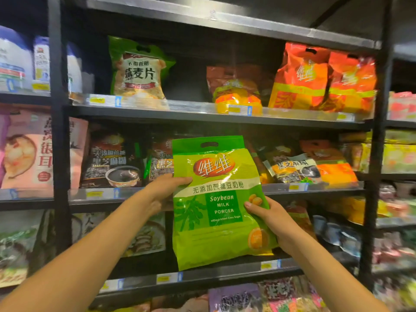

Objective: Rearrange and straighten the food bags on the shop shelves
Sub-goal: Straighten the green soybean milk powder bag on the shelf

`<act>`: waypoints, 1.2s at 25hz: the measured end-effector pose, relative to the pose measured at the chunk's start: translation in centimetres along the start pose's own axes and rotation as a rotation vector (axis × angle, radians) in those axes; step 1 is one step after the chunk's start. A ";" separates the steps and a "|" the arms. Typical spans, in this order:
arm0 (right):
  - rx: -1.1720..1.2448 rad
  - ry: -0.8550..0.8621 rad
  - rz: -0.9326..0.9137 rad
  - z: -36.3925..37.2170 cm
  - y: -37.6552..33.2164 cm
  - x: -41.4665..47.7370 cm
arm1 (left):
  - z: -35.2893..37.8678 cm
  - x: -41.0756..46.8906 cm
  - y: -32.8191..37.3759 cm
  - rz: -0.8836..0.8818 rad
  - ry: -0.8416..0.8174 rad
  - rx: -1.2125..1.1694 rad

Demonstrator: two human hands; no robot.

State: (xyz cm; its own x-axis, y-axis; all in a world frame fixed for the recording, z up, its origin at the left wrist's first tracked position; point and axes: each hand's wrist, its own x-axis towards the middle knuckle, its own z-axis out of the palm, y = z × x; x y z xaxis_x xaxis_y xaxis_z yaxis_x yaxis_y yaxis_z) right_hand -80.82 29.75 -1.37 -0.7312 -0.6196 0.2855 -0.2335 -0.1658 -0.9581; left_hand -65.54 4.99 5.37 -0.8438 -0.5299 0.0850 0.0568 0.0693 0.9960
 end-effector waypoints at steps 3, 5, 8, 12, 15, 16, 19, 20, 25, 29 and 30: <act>-0.018 0.036 0.009 -3.7 0.2 -1.6 | 3.9 0.2 -0.7 0.013 -0.027 0.014; -0.019 0.065 0.020 -5.9 0.3 -2.2 | 6.1 0.8 -1.1 0.027 -0.055 0.019; -0.022 0.101 0.032 -8.3 0.5 -2.3 | 8.5 2.4 -1.3 0.031 -0.070 0.054; -0.032 0.127 0.050 -11.0 0.3 -0.8 | 10.0 7.2 -1.5 0.027 -0.108 0.046; -0.022 0.111 0.084 -12.4 0.0 1.7 | 11.5 7.9 0.0 0.010 -0.118 0.006; -0.018 0.108 0.094 -12.7 -0.1 2.6 | 11.9 8.2 0.4 -0.005 -0.129 0.000; -0.033 0.097 0.116 -13.1 -0.2 6.0 | 11.7 10.5 1.2 -0.055 -0.152 -0.037; -0.043 0.094 0.127 -12.9 -0.3 7.2 | 11.3 11.8 1.5 -0.062 -0.163 -0.059; -0.075 0.089 0.134 -12.0 -1.8 12.7 | 9.7 17.2 2.7 -0.040 -0.111 -0.023; -0.133 0.114 0.131 -11.4 -2.8 17.4 | 8.2 21.9 3.9 -0.031 -0.064 -0.012; -0.139 0.113 0.139 -11.3 -3.2 18.5 | 8.0 22.8 4.2 -0.023 -0.053 -0.003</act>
State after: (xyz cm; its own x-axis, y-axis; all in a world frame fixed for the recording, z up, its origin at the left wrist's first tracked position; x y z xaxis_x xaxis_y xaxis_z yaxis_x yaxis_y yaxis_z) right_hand -100.84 27.49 7.19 -0.8277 -0.5380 0.1596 -0.2062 0.0270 -0.9781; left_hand -88.74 -0.04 11.27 -0.8717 -0.4863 0.0605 0.0387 0.0548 0.9977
